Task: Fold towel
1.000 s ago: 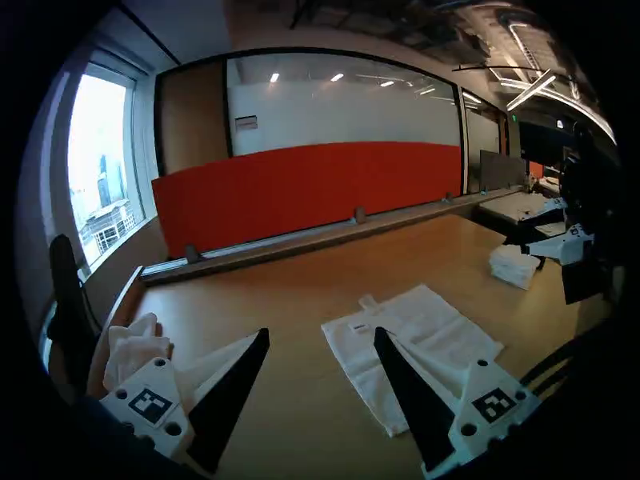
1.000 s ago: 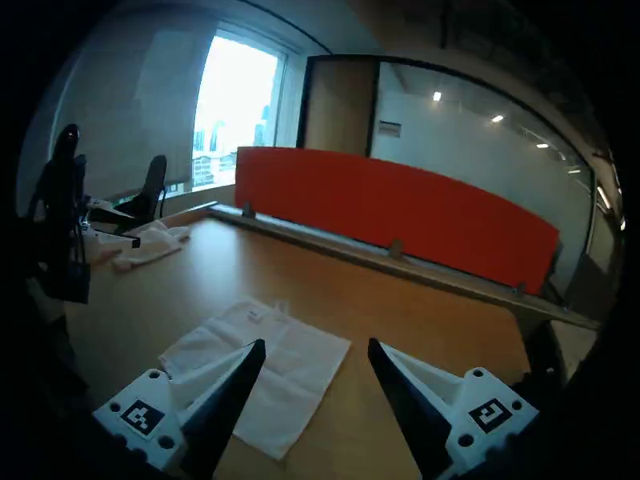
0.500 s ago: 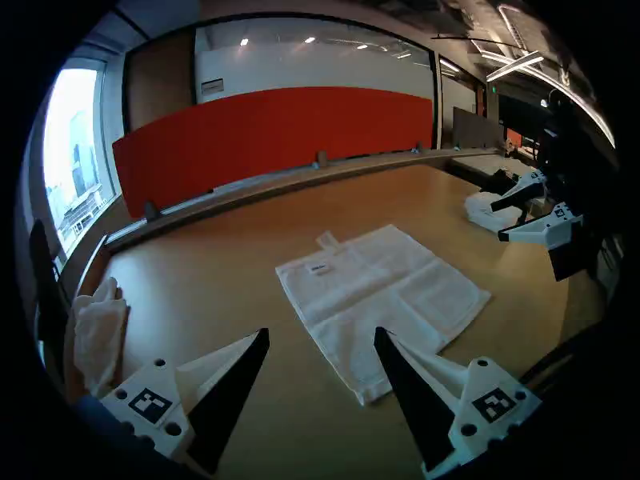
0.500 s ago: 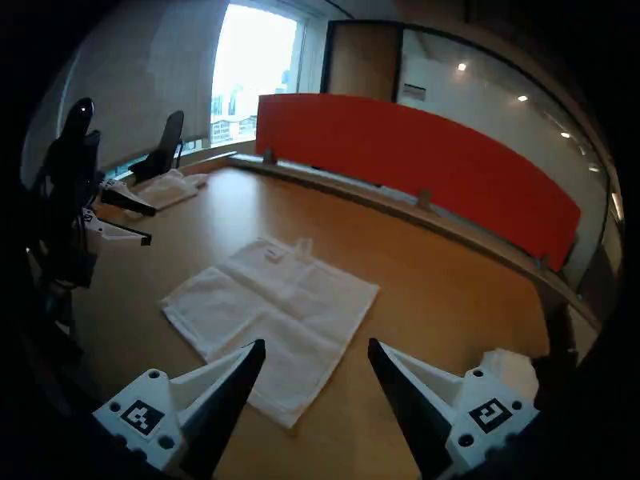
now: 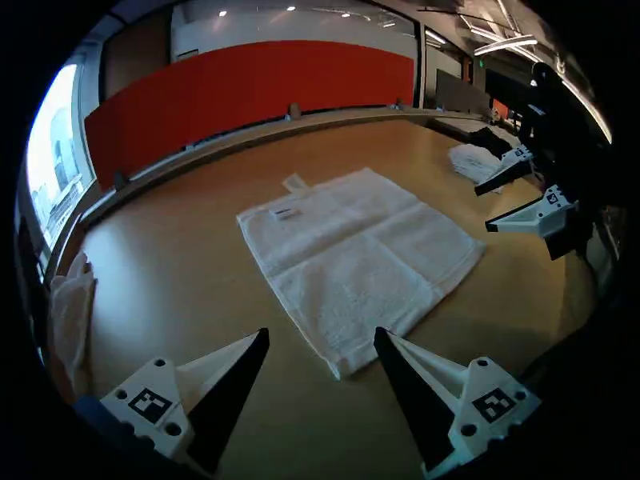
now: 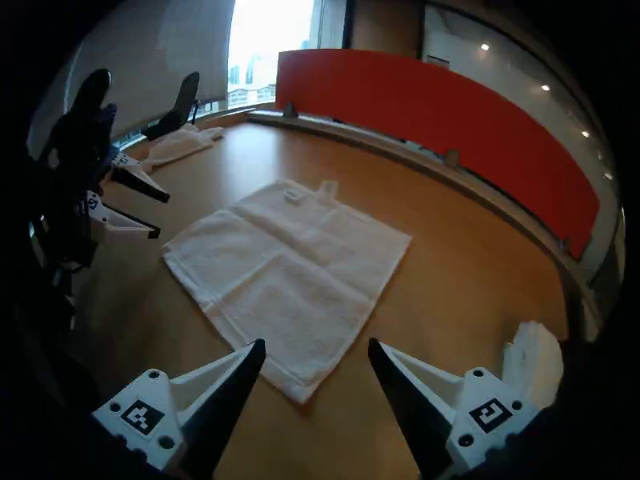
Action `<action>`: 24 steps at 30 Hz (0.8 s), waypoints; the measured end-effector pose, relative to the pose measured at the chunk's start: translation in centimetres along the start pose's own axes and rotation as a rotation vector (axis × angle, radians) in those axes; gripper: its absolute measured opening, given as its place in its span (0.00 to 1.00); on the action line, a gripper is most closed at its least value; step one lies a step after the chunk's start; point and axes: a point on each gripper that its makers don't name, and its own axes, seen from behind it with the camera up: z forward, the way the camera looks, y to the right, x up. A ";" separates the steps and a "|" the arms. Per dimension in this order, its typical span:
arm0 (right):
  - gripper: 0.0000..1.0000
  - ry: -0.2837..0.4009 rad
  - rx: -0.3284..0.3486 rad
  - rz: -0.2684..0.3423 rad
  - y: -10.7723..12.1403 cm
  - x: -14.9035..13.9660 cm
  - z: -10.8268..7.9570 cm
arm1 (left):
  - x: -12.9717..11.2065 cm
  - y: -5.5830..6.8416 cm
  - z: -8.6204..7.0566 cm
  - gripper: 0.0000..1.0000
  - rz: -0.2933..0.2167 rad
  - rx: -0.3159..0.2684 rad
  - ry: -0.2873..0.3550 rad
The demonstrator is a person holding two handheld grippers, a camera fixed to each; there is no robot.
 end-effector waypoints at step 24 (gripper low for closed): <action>0.91 -0.155 0.112 -0.041 -1.5 -5.1 1.6 | -4.3 2.1 2.8 0.85 0.014 -0.055 -0.134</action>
